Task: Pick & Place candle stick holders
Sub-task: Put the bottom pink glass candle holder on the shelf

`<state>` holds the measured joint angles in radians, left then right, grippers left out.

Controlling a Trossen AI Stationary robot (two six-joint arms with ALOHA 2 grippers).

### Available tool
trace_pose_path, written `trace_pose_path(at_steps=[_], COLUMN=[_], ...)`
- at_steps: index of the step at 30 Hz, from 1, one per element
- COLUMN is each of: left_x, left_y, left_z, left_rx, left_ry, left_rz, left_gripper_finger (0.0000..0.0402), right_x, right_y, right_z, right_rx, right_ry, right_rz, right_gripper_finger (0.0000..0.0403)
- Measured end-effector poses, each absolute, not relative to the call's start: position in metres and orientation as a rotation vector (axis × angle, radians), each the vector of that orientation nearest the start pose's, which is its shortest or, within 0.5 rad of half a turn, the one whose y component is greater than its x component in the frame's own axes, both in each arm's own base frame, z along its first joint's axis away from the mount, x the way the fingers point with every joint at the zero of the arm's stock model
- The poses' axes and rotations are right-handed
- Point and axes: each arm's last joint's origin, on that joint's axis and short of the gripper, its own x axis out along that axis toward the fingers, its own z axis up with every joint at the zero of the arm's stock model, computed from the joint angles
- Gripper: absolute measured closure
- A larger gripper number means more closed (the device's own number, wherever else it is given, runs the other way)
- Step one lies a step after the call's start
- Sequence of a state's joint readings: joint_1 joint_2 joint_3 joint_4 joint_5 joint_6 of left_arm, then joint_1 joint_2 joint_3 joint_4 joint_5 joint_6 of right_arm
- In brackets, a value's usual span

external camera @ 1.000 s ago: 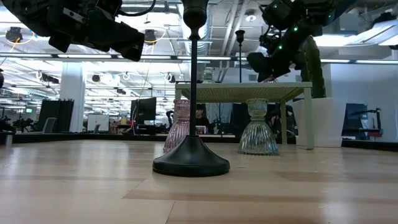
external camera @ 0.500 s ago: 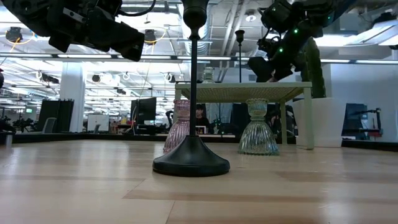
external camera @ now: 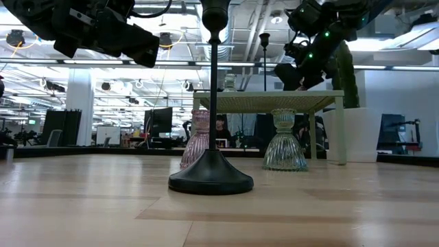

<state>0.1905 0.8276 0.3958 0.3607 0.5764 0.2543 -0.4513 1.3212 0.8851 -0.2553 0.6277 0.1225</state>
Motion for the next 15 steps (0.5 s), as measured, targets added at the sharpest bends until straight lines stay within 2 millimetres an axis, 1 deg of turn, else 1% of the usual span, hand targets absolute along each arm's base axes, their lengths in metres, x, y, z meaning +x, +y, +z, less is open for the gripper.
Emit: trace_pose_path(at_steps=[3, 11, 15], left_x=[0.18, 0.18, 0.18], left_y=[0.019, 0.019, 0.019], left_z=[0.243, 0.243, 0.243], left_rx=[0.224, 0.224, 0.224], left_ry=[0.017, 0.017, 0.017], left_rz=[-0.392, -0.392, -0.392], left_gripper_finger=[0.0325, 0.0325, 0.0325], right_x=[0.241, 0.249, 0.25], right_y=[-0.131, -0.121, -0.119], right_z=[0.257, 0.285, 0.291], right_rx=[0.035, 0.005, 0.001], right_ry=[0.65, 0.66, 0.676], right_rz=[-1.061, -1.014, -1.004], right_gripper_finger=[0.0137, 0.0137, 0.0137])
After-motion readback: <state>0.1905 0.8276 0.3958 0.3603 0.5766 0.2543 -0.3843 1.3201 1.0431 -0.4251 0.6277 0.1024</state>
